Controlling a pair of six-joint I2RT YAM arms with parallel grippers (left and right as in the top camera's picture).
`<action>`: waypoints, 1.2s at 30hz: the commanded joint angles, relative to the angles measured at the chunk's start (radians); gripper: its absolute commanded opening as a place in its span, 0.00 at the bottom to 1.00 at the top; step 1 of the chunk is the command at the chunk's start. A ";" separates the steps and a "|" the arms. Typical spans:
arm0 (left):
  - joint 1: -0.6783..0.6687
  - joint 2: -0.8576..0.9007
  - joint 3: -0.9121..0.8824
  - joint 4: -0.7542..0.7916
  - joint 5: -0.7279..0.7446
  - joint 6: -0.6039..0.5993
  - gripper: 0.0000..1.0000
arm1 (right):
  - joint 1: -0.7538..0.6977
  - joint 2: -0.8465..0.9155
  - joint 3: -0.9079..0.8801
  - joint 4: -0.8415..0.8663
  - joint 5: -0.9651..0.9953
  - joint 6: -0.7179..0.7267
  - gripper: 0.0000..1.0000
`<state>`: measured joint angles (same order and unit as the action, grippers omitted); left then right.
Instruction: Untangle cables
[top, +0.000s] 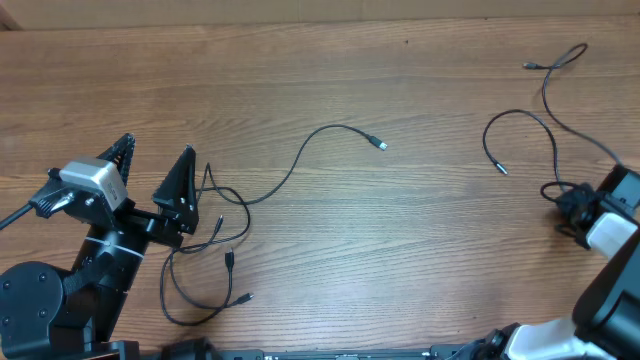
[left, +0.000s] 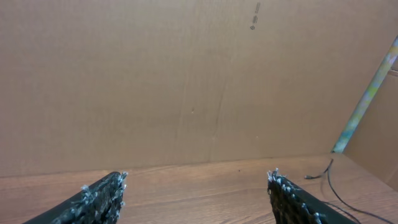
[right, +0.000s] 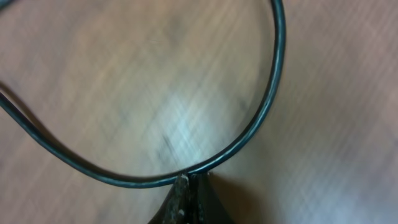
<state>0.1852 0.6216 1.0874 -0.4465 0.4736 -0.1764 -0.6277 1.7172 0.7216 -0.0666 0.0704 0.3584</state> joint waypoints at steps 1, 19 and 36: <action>0.006 -0.006 0.021 0.002 -0.014 0.024 0.75 | -0.002 0.189 -0.027 0.038 -0.047 -0.028 0.04; 0.006 -0.006 0.021 -0.005 -0.119 0.023 0.70 | 0.006 0.532 0.474 0.056 -0.184 -0.151 0.05; 0.006 -0.009 0.033 0.017 -0.115 0.023 0.05 | 0.189 0.103 0.688 -0.466 -0.258 -0.137 0.96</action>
<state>0.1852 0.6216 1.0878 -0.4366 0.3660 -0.1623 -0.5034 1.9884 1.3956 -0.5098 -0.1284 0.2192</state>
